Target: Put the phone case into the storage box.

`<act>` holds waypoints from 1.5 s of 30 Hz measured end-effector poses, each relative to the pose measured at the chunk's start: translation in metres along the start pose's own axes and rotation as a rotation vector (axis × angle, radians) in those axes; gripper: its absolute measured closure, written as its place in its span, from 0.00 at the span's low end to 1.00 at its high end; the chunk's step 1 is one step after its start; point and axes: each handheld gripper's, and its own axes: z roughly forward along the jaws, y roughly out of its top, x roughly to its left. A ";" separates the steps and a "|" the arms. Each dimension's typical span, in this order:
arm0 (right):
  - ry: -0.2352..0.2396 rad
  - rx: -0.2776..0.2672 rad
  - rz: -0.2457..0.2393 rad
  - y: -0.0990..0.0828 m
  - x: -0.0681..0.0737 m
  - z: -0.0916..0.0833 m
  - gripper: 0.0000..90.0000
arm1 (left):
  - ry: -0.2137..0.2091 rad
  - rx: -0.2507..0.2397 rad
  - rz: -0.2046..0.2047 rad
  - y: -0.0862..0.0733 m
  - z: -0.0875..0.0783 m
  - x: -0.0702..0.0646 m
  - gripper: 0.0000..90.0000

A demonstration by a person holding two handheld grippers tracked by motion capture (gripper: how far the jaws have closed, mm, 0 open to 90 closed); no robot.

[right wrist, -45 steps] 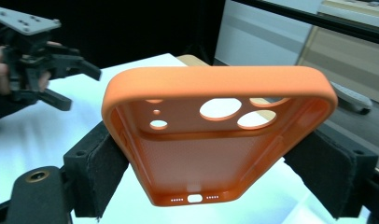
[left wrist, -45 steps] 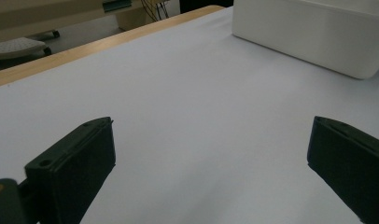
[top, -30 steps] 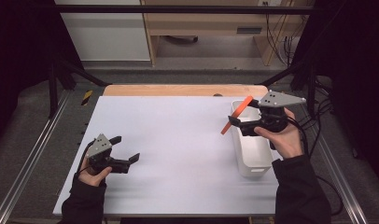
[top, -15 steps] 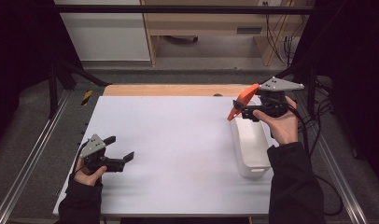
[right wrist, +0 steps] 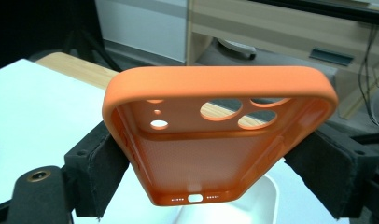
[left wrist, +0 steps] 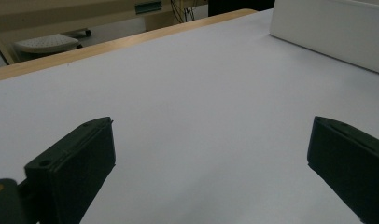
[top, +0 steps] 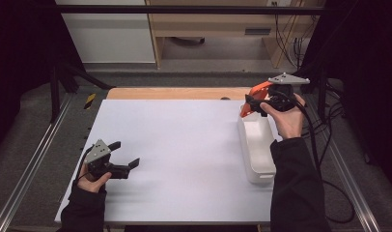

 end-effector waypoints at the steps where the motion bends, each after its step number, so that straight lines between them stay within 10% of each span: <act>1: -0.009 0.005 0.001 0.000 -0.001 0.002 0.18 | 0.001 0.000 0.001 0.000 0.000 0.000 0.01; 23: -0.202 0.080 0.135 -0.005 -0.015 0.041 0.17 | -0.008 0.015 0.019 -0.001 0.003 -0.002 0.01; 45: -0.229 0.138 0.178 -0.013 -0.021 0.065 0.17 | -0.011 0.030 0.030 -0.003 0.007 -0.003 0.01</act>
